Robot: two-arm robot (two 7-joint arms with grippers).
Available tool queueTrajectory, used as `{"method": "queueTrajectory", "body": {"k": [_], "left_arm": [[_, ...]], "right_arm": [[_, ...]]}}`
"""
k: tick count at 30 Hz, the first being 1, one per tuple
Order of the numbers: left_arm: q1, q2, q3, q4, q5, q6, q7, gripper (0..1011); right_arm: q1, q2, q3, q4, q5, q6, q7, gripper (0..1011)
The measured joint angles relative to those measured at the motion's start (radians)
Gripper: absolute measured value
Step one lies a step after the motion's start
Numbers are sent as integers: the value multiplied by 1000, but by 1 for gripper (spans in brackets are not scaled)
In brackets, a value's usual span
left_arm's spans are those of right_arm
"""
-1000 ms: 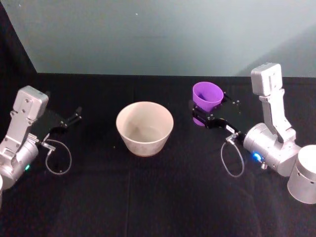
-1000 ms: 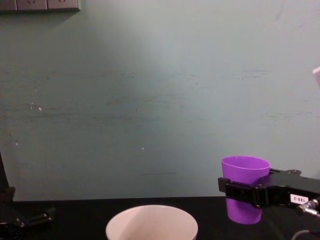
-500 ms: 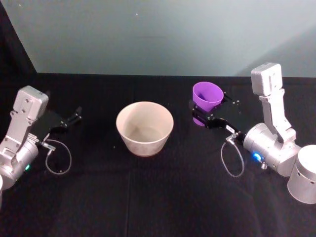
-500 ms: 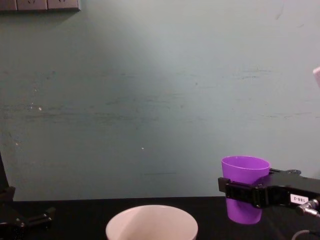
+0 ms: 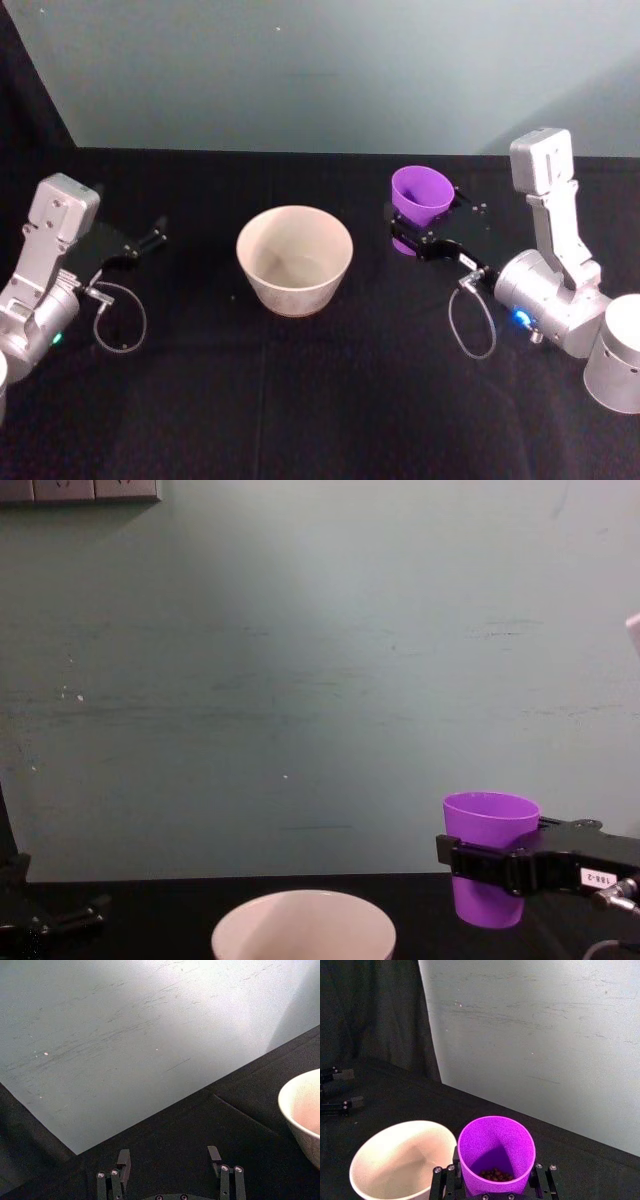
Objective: Pick up the cup and pour the mung beans from the cup into the bowl.
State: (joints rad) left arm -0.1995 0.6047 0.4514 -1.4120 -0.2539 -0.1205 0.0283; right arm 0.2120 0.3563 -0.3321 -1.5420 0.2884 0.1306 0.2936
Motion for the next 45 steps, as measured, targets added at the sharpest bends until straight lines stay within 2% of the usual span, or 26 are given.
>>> {"method": "queueTrajectory", "body": {"k": [45], "left_arm": [[0, 0, 0, 0, 0, 0, 0, 1000]], "right_arm": [[0, 0, 0, 0, 0, 0, 0, 718]]}}
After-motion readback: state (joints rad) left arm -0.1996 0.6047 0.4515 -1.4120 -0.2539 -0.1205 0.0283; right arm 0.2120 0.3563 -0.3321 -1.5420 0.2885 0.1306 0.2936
